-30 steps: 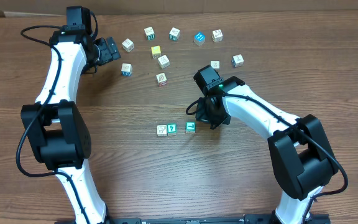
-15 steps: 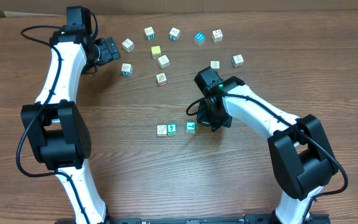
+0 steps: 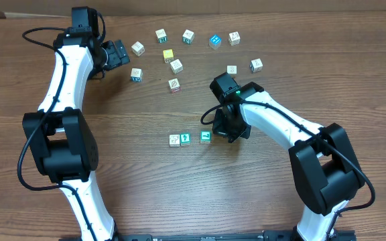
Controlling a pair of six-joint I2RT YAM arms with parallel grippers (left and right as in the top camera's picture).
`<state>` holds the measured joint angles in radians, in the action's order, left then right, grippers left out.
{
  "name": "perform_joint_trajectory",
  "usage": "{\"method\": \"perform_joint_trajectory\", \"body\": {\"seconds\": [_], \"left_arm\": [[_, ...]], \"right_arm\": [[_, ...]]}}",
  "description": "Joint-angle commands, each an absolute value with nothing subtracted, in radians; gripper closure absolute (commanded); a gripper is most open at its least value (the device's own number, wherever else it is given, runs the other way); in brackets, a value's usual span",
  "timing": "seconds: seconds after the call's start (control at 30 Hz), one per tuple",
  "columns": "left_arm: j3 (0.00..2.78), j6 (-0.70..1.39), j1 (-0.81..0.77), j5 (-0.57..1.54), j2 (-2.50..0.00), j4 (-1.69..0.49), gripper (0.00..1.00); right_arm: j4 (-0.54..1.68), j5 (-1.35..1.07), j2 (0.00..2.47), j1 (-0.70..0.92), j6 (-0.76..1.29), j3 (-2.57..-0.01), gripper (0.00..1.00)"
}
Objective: Form a circle
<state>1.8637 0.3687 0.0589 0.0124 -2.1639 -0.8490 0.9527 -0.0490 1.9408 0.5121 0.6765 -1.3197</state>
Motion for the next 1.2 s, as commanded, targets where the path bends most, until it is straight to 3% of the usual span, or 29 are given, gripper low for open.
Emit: {"method": "perform_joint_trajectory", "body": {"seconds": [0.0,1.17], "left_arm": [[1.876,0.389,0.052,0.019,-2.158,-0.849,0.0],[1.877,0.389,0.052,0.019,-2.158,-0.849,0.0]], "right_arm": [[0.949,-0.054,1.944,0.516,0.681,-1.315,0.96],[0.881,-0.03,1.944,0.596,0.685,-1.314,0.96]]}}
